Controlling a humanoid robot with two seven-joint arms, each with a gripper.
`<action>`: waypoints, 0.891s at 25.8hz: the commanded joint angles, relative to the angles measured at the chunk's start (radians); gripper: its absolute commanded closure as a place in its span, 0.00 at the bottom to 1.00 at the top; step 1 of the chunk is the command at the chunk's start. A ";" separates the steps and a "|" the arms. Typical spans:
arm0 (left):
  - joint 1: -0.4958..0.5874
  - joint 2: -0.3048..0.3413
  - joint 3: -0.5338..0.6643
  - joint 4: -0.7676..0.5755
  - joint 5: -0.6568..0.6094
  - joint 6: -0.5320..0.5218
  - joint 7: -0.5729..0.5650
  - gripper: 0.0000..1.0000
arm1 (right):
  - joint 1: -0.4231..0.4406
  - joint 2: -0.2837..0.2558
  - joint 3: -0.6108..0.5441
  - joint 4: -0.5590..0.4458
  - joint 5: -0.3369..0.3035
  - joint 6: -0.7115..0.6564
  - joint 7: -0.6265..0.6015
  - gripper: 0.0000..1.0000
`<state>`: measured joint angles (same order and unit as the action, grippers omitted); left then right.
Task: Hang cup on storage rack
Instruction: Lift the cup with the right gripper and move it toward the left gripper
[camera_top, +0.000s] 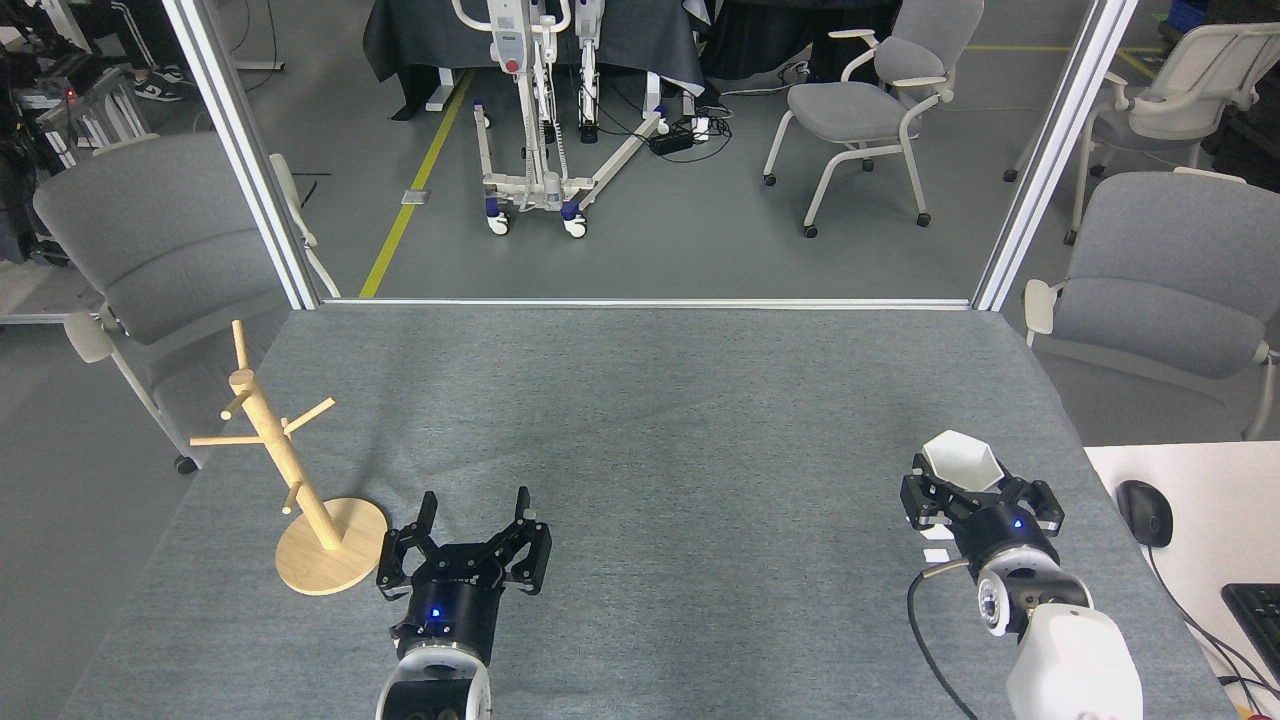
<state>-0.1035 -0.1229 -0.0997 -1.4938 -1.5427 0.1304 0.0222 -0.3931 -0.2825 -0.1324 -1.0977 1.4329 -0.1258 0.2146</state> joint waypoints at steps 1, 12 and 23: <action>-0.001 0.002 0.000 0.000 -0.001 -0.002 0.001 0.00 | 0.017 -0.018 -0.029 -0.218 -0.100 -0.014 0.173 0.51; 0.015 0.032 -0.084 -0.039 -0.037 -0.018 0.015 0.01 | 0.003 -0.001 0.163 -0.597 -0.121 0.407 0.345 0.55; -0.013 0.080 -0.327 -0.039 -0.293 -0.120 0.035 0.01 | -0.096 0.031 0.683 -0.617 0.110 1.032 0.509 0.54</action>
<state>-0.0843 -0.0401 -0.3960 -1.5450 -1.8134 0.0708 0.0592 -0.4775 -0.2656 0.4306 -1.7155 1.4906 0.7720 0.6796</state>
